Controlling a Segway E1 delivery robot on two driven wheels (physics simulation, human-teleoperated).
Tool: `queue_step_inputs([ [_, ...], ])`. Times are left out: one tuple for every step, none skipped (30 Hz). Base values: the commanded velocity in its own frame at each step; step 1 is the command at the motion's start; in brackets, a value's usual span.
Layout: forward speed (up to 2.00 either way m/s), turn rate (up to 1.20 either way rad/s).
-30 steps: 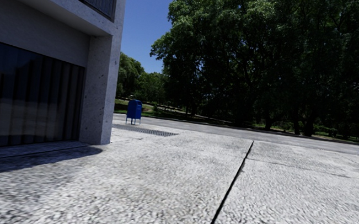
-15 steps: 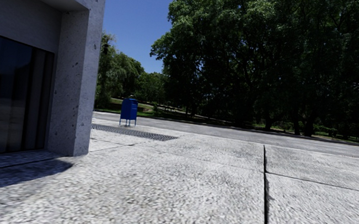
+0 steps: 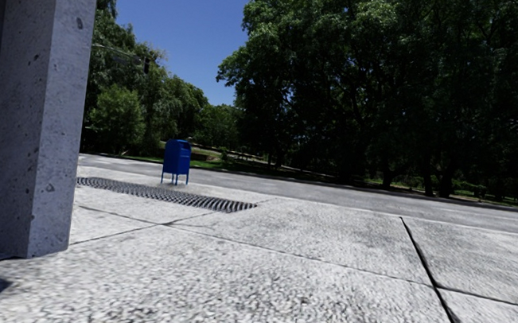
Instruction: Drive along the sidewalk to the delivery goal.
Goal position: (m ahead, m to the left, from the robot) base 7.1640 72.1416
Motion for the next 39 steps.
queue_step_inputs([
  [2.0, 0.0],
  [2.0, 0.0],
  [2.0, 0.0],
  [2.0, 0.0],
  [2.0, 0.0],
  [2.0, 0.0],
  [2.0, 0.0],
  [2.0, 0.0],
  [2.0, 0.02],
  [2.0, 0.19],
  [2.0, 0.35],
  [2.0, 0.35],
  [2.0, 0.39],
  [2.0, 0.5],
  [2.0, 0.6],
  [2.0, 0.6],
  [2.0, 0.64],
  [2.0, 0.65],
  [2.0, 0.65],
  [2.0, 0.65],
  [2.0, 0.65],
  [2.0, 0.65],
  [2.0, 0.65],
  [2.0, 0.65],
  [2.0, 0.65],
  [2.0, 0.65],
  [2.0, 0.64],
  [2.0, 0.62],
  [2.0, 0.62],
  [2.0, 0.62],
  [2.0, 0.62],
  [2.0, 0.62],
  [2.0, 0.62],
  [2.0, 0.62],
  [2.0, 0.62],
  [2.0, 0.62],
  [2.0, 0.62],
  [2.0, 0.62],
  [2.0, 0.62],
])
